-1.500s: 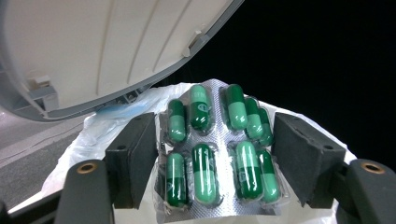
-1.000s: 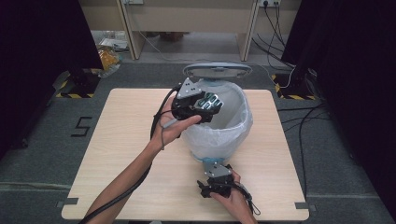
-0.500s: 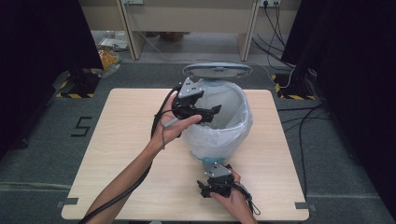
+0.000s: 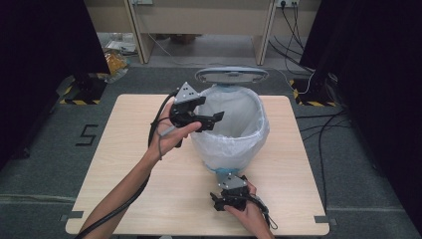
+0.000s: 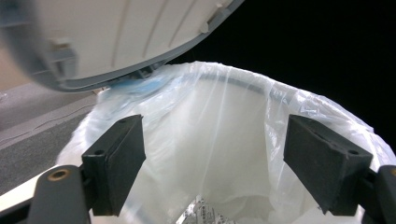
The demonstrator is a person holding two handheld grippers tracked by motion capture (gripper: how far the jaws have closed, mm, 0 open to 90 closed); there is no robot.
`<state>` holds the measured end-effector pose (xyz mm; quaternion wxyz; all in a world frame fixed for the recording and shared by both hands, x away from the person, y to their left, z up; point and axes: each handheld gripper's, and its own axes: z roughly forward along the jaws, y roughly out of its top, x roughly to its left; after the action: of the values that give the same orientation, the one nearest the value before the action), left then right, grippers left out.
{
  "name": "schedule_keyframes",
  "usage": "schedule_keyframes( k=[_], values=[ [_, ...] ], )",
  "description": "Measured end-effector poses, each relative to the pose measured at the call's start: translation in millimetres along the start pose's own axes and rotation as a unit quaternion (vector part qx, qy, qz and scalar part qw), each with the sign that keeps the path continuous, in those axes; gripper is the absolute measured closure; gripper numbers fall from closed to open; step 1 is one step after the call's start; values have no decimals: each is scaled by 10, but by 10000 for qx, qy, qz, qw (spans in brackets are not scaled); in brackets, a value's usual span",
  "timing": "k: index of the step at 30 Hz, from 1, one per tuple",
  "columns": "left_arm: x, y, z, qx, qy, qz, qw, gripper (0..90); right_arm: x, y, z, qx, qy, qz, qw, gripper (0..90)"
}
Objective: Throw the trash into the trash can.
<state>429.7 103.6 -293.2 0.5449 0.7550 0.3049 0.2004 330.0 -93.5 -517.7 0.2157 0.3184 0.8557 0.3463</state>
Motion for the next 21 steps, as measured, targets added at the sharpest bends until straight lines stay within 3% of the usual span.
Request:
schedule_keyframes(
  k=[7,13,21],
  values=[
    [205,-136,-272,-160,144,-94,9997,194,0,-1,1,-8,1,-6,10000,132],
    [416,-264,-480,-299,303,-303,9986,193,0,-1,1,-8,-2,-5,10000,133],
    [578,-430,-629,-288,535,-358,9975,194,0,-1,0,-5,6,-7,10000,133]
  ],
)
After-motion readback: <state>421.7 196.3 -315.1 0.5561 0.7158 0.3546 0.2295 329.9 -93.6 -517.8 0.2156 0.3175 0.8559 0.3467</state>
